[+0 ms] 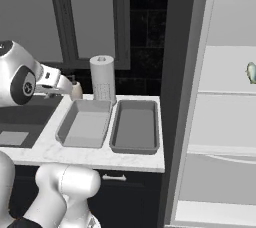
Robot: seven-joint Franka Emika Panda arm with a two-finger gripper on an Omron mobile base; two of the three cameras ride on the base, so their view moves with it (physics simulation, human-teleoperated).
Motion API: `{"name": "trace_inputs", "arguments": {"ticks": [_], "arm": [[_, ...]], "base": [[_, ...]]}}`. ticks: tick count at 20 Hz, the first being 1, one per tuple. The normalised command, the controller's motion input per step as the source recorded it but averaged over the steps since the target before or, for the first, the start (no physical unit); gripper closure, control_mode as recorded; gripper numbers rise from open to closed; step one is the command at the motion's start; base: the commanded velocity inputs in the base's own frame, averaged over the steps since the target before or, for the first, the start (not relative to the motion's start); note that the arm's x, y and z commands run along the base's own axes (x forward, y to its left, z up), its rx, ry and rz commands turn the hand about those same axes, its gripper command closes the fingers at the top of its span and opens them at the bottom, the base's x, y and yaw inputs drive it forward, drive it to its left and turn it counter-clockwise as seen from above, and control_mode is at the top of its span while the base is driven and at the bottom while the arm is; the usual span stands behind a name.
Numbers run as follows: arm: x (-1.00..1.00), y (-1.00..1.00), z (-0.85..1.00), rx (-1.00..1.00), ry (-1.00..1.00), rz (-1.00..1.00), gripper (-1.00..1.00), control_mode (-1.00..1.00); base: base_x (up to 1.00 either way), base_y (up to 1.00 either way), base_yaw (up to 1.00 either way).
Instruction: Place one tomato and one fish in each tupperware on the nearby counter, to pack two identical lunches.
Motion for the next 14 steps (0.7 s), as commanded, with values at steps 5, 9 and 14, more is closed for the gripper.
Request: {"name": "trace_inputs", "arguments": {"ticks": [5, 9, 14], "arm": [[0.12, -0.06, -0.79, 0.01, 0.26, -0.03, 1.00, -1.00], [0.37, -0.25, -0.73, 0.05, 0.23, 0.00, 1.00, -1.00], [0.31, -0.19, -0.45, 0.01, 0.05, 0.00, 1.00, -1.00]], "base": [[0.00, 0.00, 0.00], [0.00, 0.00, 0.00], [0.00, 0.00, 0.00]]}}
